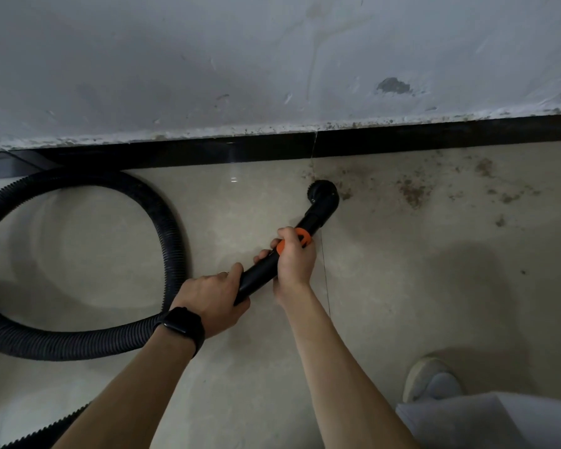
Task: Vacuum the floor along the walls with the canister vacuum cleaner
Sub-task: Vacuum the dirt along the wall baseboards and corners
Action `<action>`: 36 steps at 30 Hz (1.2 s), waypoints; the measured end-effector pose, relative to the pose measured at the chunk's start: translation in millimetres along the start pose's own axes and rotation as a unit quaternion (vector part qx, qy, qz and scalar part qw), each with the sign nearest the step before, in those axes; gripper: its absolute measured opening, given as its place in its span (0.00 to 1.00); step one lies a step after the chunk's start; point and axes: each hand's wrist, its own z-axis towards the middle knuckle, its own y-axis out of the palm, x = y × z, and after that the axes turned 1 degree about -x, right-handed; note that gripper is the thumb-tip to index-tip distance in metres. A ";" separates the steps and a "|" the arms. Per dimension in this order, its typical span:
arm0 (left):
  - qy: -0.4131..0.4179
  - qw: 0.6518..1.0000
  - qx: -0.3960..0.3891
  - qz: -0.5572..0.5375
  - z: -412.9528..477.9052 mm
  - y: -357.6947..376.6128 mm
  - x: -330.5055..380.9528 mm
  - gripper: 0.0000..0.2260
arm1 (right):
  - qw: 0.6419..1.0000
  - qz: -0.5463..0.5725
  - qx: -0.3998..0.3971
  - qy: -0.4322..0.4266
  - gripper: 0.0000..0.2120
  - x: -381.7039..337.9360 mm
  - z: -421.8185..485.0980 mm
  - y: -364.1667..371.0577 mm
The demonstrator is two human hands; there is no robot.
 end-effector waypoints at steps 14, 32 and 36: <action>-0.038 0.998 0.029 -0.051 20.6 -4.2 -1.2 0.14 | 0.997 -0.079 0.001 -0.016 0.03 -20.8 16.6 25.8; -0.081 0.984 0.046 -0.153 35.3 -15.6 -1.9 0.11 | 0.992 -0.124 0.022 -0.015 0.12 -30.8 34.2 44.2; -0.075 0.986 0.072 -0.127 45.3 -16.0 14.8 0.12 | 0.996 -0.081 0.018 -0.019 0.07 -41.8 43.4 38.6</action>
